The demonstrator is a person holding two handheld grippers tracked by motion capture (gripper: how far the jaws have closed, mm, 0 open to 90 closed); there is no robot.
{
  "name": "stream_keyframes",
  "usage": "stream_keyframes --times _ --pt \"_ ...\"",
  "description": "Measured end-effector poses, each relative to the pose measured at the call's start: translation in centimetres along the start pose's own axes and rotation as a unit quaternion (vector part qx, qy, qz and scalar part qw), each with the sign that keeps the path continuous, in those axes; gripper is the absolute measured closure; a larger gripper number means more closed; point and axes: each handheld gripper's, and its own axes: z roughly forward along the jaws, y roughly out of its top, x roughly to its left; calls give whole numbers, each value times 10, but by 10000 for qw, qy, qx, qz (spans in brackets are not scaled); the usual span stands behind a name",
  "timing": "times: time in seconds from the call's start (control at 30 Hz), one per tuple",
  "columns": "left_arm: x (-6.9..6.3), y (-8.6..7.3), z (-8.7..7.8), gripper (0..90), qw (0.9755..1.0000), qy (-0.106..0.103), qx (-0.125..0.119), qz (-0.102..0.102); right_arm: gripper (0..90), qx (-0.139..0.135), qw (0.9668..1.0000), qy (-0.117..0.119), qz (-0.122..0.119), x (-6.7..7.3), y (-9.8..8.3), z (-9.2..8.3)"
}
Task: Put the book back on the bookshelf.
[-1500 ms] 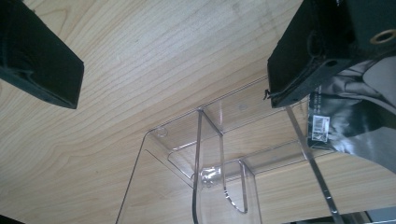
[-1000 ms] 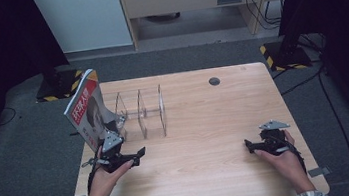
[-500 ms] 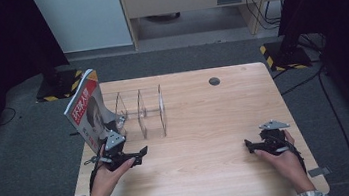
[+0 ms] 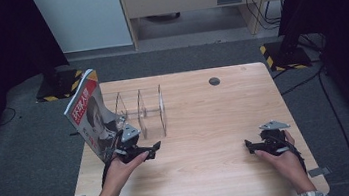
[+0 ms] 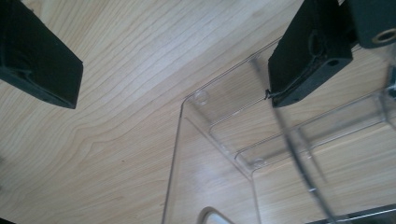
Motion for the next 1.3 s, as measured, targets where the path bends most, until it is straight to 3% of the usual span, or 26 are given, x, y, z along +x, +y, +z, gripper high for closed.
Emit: stream_keyframes --times 0.3,0.6,0.73,1.3 --pt "-19 7 23 26 9997 -114 146 126 71 -9 10000 -1 0 0 0 0" --pt "-38 6 41 27 9985 -261 350 337 71 9 10000 6 -1 0 0 0" --pt "-45 5 49 28 9982 -327 369 338 71 1 10000 -2 1 0 0 0" --pt "-77 3 84 34 9945 -533 696 567 70 7 10000 13 -12 0 0 0"
